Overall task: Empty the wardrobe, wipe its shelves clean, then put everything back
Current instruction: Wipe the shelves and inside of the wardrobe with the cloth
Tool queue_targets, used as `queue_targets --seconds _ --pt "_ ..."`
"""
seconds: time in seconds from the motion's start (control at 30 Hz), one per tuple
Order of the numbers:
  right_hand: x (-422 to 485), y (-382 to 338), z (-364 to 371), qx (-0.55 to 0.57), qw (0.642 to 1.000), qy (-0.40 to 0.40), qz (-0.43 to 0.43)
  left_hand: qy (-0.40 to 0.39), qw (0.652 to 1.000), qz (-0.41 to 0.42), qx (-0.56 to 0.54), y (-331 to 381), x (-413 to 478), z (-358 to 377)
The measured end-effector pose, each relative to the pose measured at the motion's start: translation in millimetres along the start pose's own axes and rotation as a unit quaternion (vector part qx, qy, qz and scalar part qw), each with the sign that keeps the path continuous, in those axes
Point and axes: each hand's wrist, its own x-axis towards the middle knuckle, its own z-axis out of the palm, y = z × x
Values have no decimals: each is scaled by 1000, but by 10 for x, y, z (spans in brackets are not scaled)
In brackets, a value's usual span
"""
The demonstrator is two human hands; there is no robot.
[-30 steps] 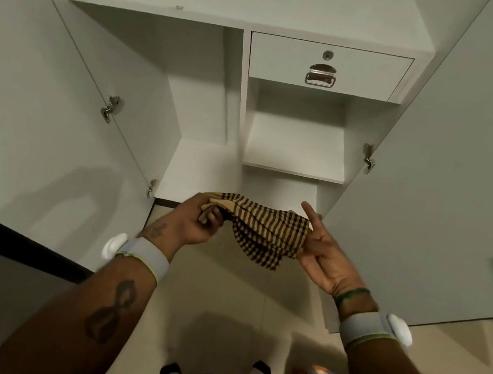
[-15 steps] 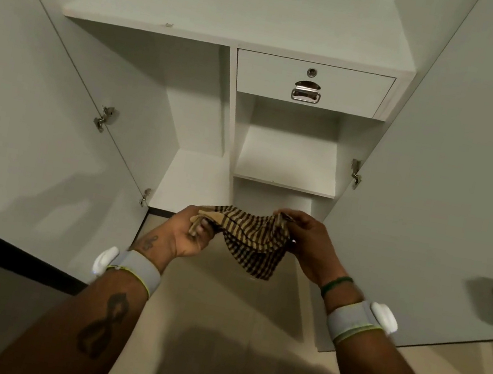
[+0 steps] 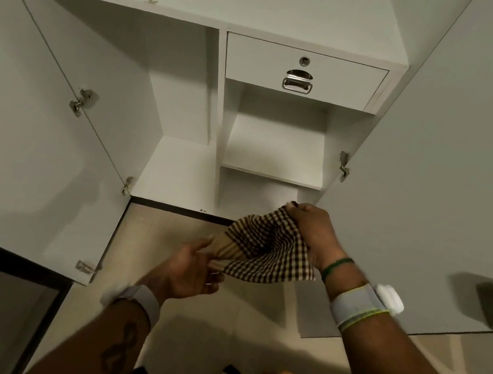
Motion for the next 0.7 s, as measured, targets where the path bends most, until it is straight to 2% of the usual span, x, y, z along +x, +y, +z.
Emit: queue_targets --seconds 0.2,0.3,0.4,0.5,0.6,0.7 --pt "-99 -122 64 87 994 -31 60 -85 996 9 19 -257 312 53" --pt "-151 -286 77 136 987 -35 82 -130 991 25 -16 -260 415 183" --pt "-170 -439 -53 179 979 -21 99 -86 995 27 -41 -176 499 653" --pt "-163 -494 -267 208 972 -6 109 -8 999 42 19 -29 606 1036" --pt "-120 -471 -473 212 970 28 114 -65 995 71 7 95 646 1221" --pt "-66 -344 -694 190 973 70 111 -80 995 63 10 233 617 1200"
